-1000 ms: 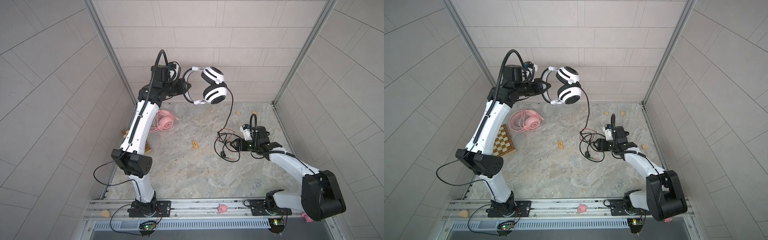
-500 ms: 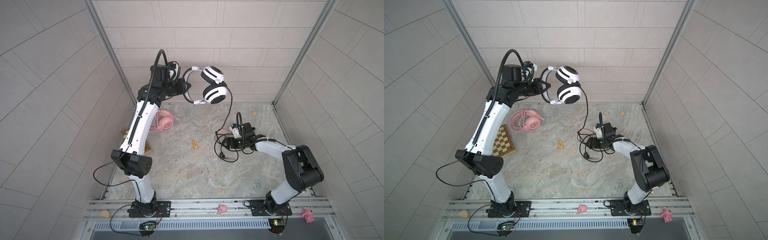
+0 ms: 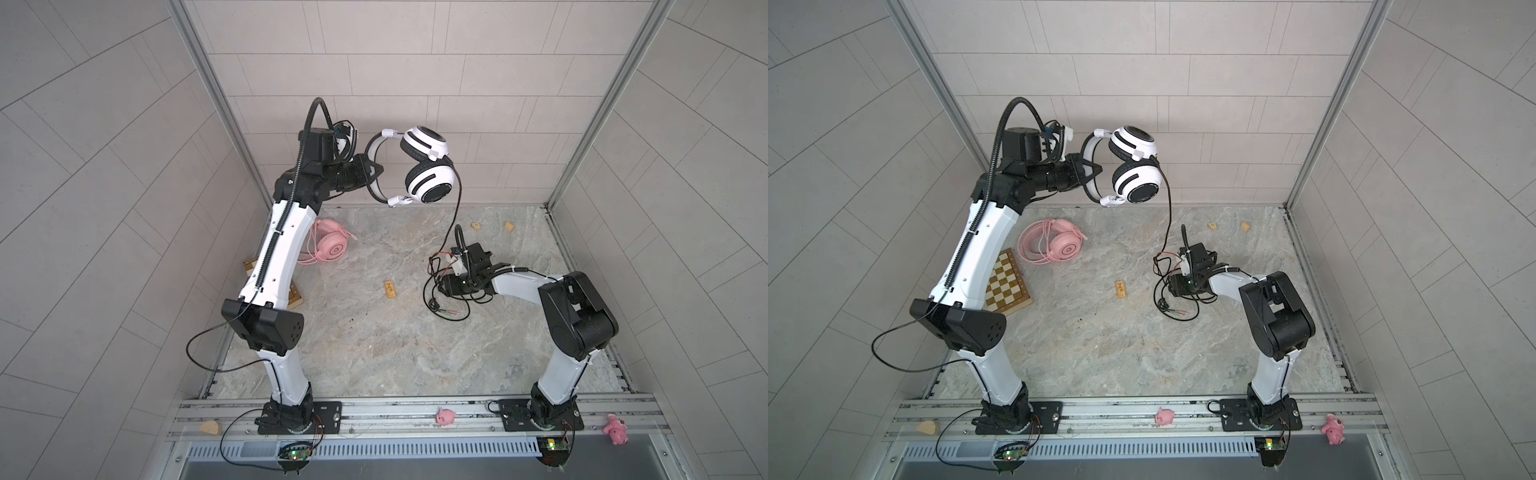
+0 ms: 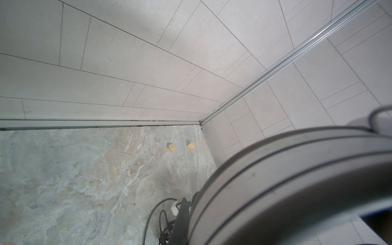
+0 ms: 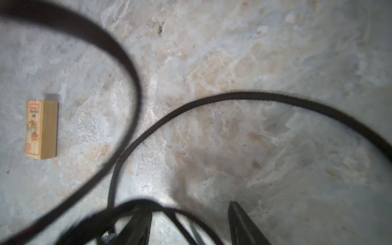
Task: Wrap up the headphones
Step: 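Raise the white headset farther with the left gripper while the right pulls the cable taut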
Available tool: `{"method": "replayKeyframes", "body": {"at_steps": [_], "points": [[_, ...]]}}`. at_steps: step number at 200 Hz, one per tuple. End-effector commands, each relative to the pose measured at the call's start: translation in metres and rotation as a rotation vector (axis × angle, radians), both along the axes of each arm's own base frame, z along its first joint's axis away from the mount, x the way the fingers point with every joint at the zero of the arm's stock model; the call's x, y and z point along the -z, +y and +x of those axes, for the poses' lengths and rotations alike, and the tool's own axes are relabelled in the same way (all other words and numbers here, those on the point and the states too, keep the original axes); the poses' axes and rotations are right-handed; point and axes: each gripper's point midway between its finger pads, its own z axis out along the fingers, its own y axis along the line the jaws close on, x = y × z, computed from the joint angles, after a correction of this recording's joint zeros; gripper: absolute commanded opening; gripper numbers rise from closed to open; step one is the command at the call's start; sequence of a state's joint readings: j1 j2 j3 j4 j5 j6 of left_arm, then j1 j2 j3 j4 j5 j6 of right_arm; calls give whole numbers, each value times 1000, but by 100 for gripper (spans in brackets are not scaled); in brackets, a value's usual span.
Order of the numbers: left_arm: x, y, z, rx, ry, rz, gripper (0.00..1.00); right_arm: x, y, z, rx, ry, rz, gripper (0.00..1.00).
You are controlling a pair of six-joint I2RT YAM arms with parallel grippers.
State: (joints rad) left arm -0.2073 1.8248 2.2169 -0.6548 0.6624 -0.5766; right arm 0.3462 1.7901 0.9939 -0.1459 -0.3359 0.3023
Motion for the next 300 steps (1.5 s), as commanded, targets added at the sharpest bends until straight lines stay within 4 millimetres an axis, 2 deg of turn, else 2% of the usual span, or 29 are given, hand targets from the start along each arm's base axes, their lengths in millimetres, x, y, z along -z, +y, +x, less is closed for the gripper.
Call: {"method": "replayKeyframes", "body": {"at_steps": [1,19,52,82,121,145,162,178,200,244,269,271,279,290,300], "points": [[-47,0,-9,41,-70,-154,0,28,-22,-17,48,90,-118,34],[-53,8,-7,24,-89,-156,0,25,-35,-19,82,87,-168,13],[-54,31,-1,-25,-94,-154,0,2,-68,-21,189,51,-165,0],[-52,63,3,-109,-89,-139,0,-32,-128,-26,390,2,-75,0],[-38,95,7,-191,-75,-101,0,-92,-211,-47,688,-142,23,0],[-34,111,9,-230,-73,-90,0,-121,-247,-59,817,-237,66,0],[-39,132,10,-277,-83,-91,0,-124,-264,-65,874,-245,102,0],[-48,162,12,-346,-98,-118,0,-121,-267,-64,899,-236,186,0],[-72,201,11,-447,-140,-157,0,-116,-259,-58,868,-240,249,0],[-128,241,17,-535,-260,-212,0,-107,-255,-59,865,-239,277,0],[-134,276,33,-600,-279,-272,0,-100,-252,-59,864,-226,296,0],[-134,278,34,-602,-281,-277,0,-91,-249,-63,866,-207,302,0],[-132,287,38,-612,-277,-297,0,-80,-244,-65,863,-186,328,0],[-130,291,41,-612,-269,-313,0,-69,-240,-69,860,-156,325,0],[-128,285,43,-592,-259,-315,0,-61,-237,-73,852,-134,317,0]]}}
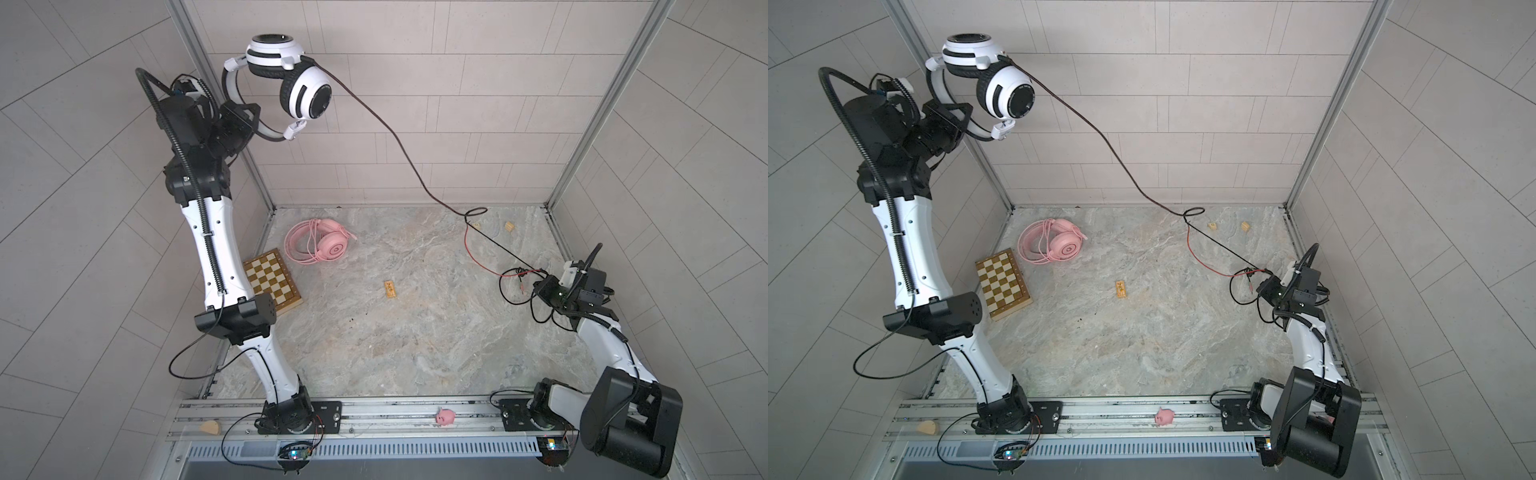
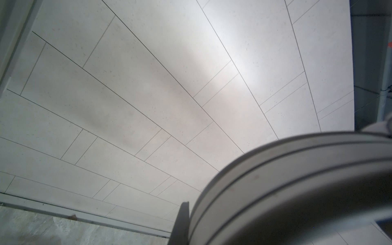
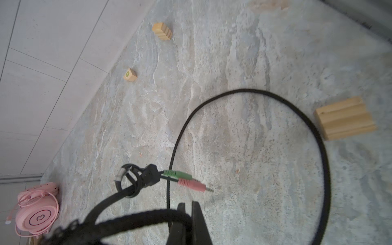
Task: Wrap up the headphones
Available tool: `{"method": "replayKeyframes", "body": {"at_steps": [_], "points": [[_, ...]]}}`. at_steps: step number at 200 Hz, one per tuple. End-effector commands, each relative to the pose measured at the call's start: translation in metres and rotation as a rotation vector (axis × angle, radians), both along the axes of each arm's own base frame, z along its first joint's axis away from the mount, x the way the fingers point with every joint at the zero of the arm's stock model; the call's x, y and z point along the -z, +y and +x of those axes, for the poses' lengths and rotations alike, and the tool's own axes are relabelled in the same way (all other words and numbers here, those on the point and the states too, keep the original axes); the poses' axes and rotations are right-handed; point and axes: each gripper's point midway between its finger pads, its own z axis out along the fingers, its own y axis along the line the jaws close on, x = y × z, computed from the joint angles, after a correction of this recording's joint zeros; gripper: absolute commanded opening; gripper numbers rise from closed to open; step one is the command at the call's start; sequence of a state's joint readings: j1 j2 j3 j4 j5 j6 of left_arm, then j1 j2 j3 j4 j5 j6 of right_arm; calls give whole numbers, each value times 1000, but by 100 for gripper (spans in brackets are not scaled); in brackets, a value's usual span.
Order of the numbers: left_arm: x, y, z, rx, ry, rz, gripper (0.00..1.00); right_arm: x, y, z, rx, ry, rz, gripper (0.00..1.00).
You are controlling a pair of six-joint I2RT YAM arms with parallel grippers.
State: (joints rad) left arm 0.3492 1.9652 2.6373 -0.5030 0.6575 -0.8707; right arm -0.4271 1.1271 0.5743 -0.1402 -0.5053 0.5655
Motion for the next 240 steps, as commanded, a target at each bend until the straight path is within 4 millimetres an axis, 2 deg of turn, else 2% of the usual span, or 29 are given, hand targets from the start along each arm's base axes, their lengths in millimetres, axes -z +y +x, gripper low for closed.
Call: {"method": "replayKeyframes", "body": {"at_steps": [1,17,39,55,59,101,112,149,165,172,182,218,240], "points": [[3,9,11,15,3,-90,0,19,10,-6,-18,34,43,0],[8,-2,9,30,16,-64,0,21,20,-8,-67,64,3,0],[15,-11,7,35,28,-47,0,10,29,-5,-139,73,-120,0],[19,-22,8,60,38,-39,0,6,36,-5,-184,82,-143,15],[20,-25,9,68,40,-37,0,-7,36,1,-191,62,-153,19],[27,-57,12,135,61,-15,0,-42,63,1,-297,65,-176,59],[23,-64,11,147,52,-11,0,-52,70,-1,-328,59,-201,64],[16,-89,6,200,36,-9,0,-90,80,-2,-368,-11,-240,69],[19,-102,4,228,49,-8,0,-100,107,9,-480,-105,-187,72],[20,-108,3,240,51,-6,0,-97,123,13,-544,-108,-163,73],[19,-116,2,256,50,-9,0,-89,146,18,-637,-97,-155,79],[6,-132,-7,313,23,-42,0,-59,212,34,-897,-87,-293,99],[6,-135,-11,328,31,-44,0,-56,251,47,-1011,-179,-245,99]]}}
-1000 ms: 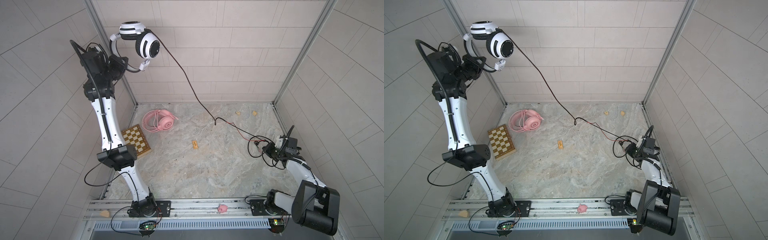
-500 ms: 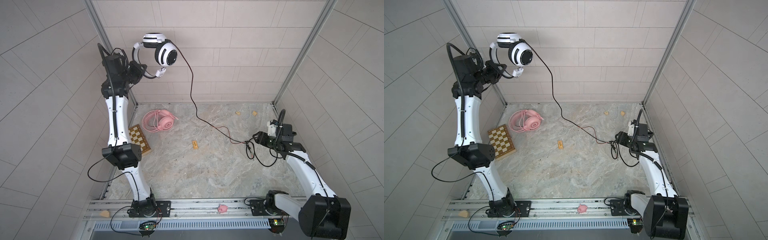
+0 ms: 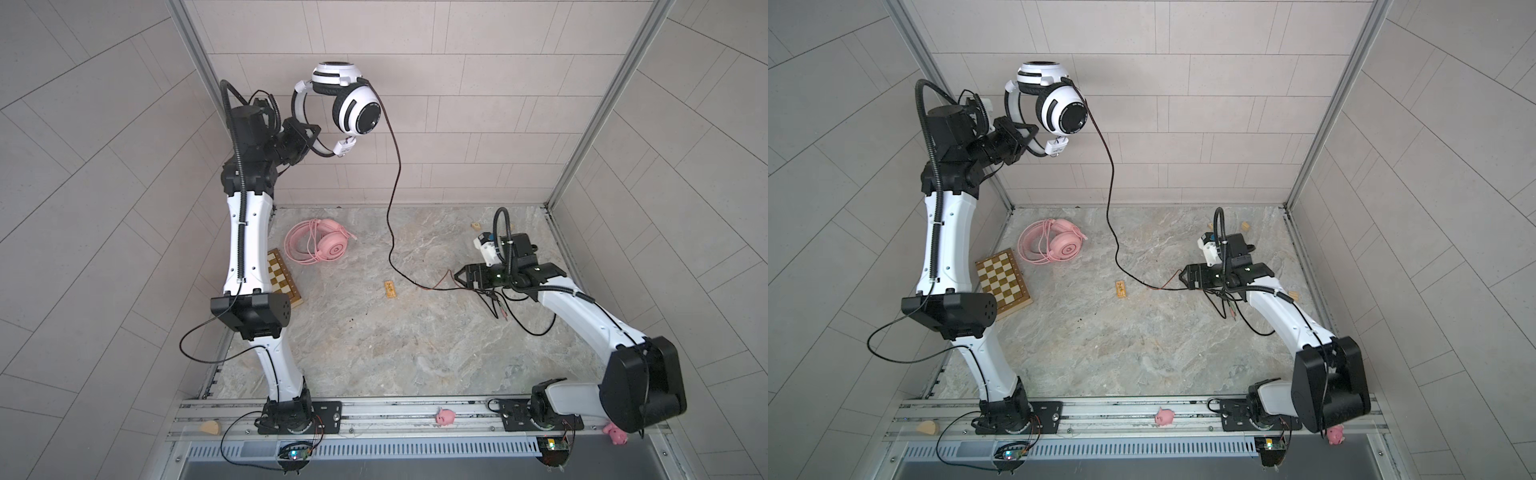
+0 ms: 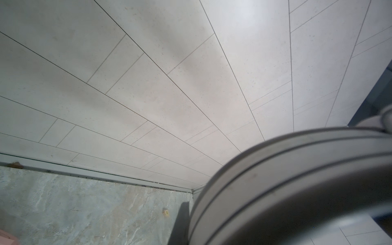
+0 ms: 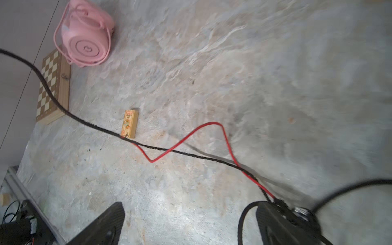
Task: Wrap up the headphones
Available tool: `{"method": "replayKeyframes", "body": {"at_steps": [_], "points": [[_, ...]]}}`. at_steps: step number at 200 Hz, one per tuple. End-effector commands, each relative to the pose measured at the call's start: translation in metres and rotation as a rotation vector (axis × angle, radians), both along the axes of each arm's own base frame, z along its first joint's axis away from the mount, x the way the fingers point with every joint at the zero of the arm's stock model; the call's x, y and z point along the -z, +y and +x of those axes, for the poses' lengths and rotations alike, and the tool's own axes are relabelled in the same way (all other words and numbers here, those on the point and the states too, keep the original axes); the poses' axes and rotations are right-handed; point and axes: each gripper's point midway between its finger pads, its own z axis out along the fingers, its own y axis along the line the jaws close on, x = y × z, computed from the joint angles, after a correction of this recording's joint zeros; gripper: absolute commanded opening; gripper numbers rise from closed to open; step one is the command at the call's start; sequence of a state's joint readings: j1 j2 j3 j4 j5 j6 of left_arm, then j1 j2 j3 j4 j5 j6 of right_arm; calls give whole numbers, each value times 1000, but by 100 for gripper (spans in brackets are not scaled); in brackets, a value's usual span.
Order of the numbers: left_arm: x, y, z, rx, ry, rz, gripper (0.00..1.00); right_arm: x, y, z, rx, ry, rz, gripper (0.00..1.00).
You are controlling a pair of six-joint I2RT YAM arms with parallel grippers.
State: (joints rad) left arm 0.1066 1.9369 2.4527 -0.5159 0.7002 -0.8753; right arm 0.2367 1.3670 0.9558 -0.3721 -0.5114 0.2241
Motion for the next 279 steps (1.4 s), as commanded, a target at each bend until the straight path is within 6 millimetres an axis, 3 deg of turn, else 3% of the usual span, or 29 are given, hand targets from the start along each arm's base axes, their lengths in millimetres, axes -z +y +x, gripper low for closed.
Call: {"method": "replayKeyframes", "body": {"at_steps": [1,20,38,78,101,122,154,172,182,217,249,279], "points": [[-54,-10,-35,41,-134,-24,0,-15,33,19,-140,-136,38,99],[-50,-11,-36,47,-119,-16,0,-16,63,22,-251,-228,1,99],[-40,-10,-32,45,-95,-8,0,-18,96,34,-311,-311,119,99],[-25,-13,-28,65,-47,-19,0,-10,162,38,-426,-300,202,99],[-14,-13,-27,57,-18,-4,0,3,183,50,-406,-279,243,99],[-1,-11,-29,30,15,31,0,7,193,65,-369,-264,306,90],[18,-9,-33,23,60,66,0,12,199,68,-353,-230,365,69],[30,-7,-33,9,86,76,0,15,200,66,-340,-219,400,29],[37,-5,-32,-2,102,83,0,17,196,66,-319,-215,411,17],[62,4,-34,-55,165,117,0,17,178,56,-285,-196,432,3],[92,6,-37,-109,239,144,0,18,148,46,-220,-168,374,0],[124,-9,-39,-82,292,227,0,20,121,29,-194,-127,244,0]]}}
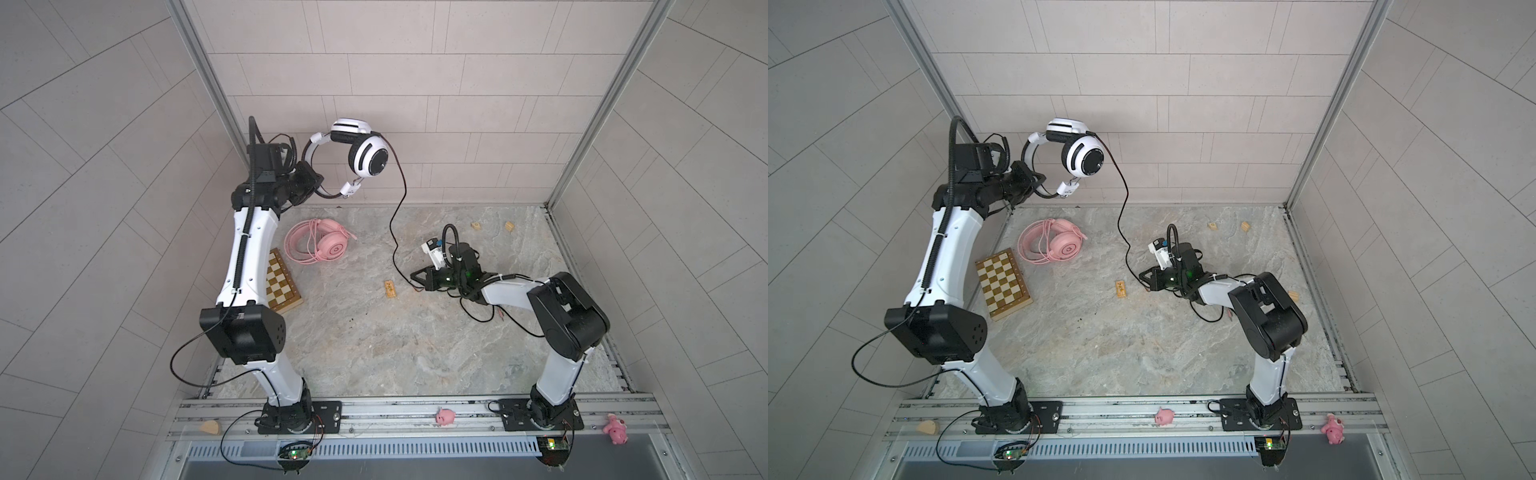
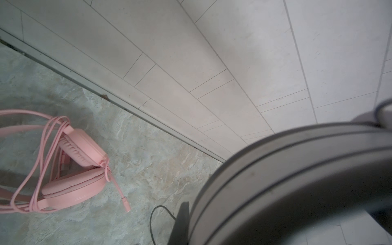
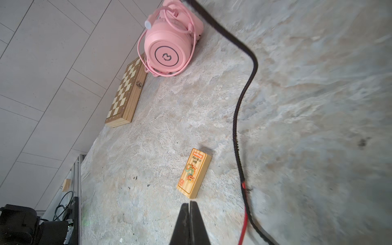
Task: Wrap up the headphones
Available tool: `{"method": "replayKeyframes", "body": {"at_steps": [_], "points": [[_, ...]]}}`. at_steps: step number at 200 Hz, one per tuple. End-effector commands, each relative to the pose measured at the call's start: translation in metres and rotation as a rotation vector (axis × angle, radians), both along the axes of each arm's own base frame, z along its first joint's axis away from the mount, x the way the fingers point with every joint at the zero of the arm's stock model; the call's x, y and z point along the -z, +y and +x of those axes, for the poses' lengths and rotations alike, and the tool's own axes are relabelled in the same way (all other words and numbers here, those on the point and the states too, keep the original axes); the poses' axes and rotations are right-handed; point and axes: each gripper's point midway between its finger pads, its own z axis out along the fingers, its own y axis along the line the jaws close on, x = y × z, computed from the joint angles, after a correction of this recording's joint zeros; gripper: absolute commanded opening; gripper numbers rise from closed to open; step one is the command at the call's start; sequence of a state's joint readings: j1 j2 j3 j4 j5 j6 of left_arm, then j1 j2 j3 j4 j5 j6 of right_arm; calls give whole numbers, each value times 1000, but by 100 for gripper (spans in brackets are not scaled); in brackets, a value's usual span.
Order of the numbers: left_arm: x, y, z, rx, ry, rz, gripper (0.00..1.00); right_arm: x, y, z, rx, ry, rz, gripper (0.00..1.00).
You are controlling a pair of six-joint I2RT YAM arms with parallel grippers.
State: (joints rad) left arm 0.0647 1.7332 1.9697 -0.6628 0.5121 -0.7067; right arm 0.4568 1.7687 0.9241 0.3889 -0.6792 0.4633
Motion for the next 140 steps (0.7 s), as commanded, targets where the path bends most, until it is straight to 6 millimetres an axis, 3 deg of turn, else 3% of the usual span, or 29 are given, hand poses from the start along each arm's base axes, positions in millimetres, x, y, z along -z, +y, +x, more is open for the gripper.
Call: {"method": "replayKeyframes", "body": {"at_steps": [1,15,34,49,107,140], "points": [[-12,-15,-11,29,-57,62,0,-16,-18,-11,22,-23,-83,0],[0,-24,-10,62,-36,50,0,-23,-33,-13,67,-42,-121,3],[7,-33,-8,84,-15,12,0,-29,-35,-20,32,-47,-123,26],[2,-37,-8,93,-23,0,0,-22,-29,-22,0,-34,-120,40],[-55,-53,-18,136,-130,-81,0,9,-2,24,27,10,-94,55],[-86,-53,-32,132,-195,-92,0,27,-6,51,113,24,-148,60]]}}
